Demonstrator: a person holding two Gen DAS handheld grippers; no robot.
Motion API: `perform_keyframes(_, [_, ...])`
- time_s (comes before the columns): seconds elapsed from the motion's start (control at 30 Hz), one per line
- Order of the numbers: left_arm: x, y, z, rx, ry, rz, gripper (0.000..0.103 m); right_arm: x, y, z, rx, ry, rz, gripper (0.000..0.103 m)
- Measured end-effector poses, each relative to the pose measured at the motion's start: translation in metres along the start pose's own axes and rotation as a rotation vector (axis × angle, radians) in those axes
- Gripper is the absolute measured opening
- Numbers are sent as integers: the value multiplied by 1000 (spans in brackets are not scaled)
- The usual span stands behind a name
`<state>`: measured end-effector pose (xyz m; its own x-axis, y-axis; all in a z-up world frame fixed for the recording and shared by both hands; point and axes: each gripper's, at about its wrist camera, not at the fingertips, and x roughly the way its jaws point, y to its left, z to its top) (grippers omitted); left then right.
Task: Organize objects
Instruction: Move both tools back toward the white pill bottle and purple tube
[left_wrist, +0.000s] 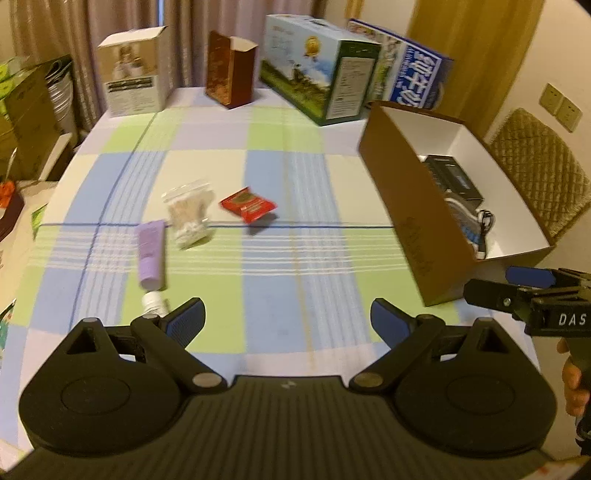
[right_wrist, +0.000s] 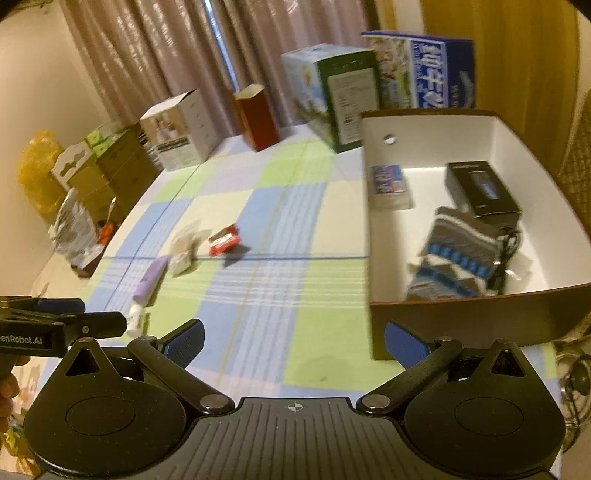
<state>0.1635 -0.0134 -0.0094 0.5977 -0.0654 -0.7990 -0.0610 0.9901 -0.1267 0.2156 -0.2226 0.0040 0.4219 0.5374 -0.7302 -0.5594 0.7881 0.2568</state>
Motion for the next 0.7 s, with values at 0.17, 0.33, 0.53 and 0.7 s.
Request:
perform_keyframes(0.17, [0,24,-7,-38,15,36,94,18,20,-2,-26,28,32,101])
perform_keyframes(0.33, [1,47,-11,-74,28,75,94,36,37,-2,-47,52,53,101])
perform_keyframes(0.53, [1,69,-11,-100,29,101,94,54,50,-3,-57,78,61,101])
perform_keyframes(0.7, [8,85,-12,-127,43,122,94,67,57,-4,-54,99,55,101])
